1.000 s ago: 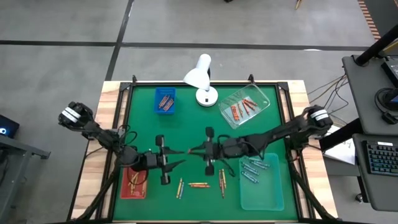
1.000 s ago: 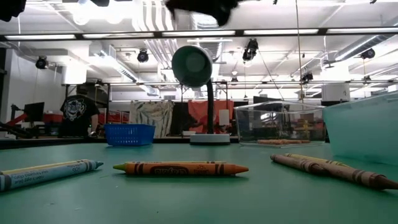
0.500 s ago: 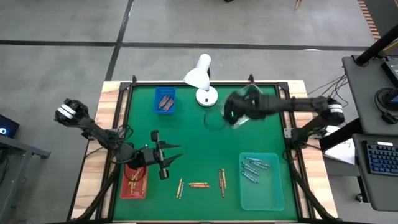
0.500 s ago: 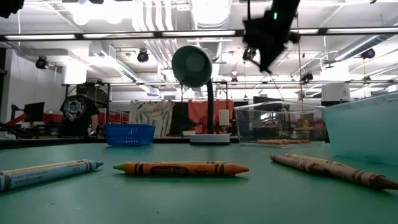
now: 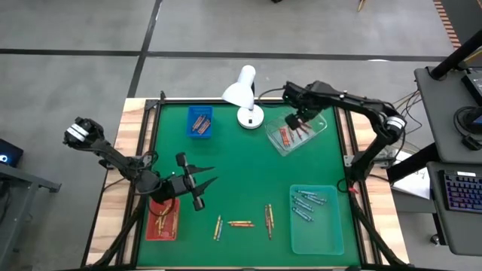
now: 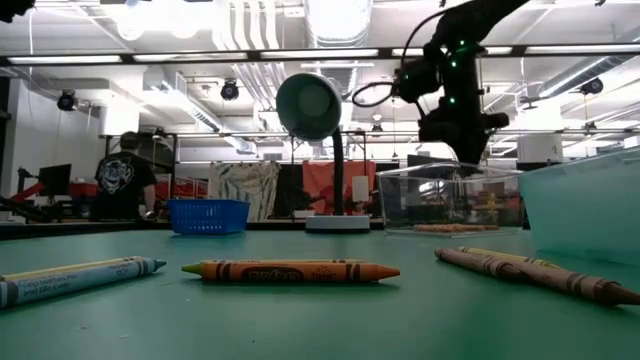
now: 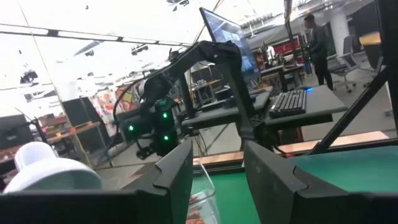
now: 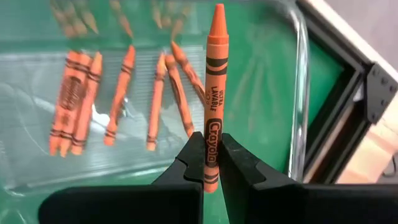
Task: Sort crayons
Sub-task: Put the orange crayon into the transparent bin, then put the yellow crayon into the red bin
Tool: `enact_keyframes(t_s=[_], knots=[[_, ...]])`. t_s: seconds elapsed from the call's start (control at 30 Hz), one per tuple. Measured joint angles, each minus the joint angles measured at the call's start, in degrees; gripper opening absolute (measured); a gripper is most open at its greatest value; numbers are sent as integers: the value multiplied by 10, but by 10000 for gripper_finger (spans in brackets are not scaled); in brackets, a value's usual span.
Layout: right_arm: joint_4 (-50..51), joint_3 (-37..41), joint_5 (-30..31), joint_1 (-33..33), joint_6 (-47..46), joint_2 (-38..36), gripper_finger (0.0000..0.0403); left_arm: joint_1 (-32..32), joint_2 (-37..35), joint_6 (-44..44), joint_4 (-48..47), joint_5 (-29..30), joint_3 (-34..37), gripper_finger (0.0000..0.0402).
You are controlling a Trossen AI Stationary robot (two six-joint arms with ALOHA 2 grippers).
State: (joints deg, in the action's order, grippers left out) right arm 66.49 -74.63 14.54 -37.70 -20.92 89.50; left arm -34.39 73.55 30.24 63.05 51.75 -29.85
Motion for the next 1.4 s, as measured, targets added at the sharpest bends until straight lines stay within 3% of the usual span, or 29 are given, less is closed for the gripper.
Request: enact_keyframes(t_s=[0.53, 0.83, 1.13, 1.4], knots=[[18, 0, 2, -8, 22, 59, 16, 0, -6, 23, -1, 4, 0, 126], [14, 0, 4, -7, 25, 63, 71, 0, -6, 23, -1, 4, 0, 126], [15, -10, 1, -4, 22, 58, 76, 0, -6, 14, -1, 4, 0, 126], [16, -48, 0, 51, -6, -5, 68, 13, -6, 7, -4, 115, -21, 126]])
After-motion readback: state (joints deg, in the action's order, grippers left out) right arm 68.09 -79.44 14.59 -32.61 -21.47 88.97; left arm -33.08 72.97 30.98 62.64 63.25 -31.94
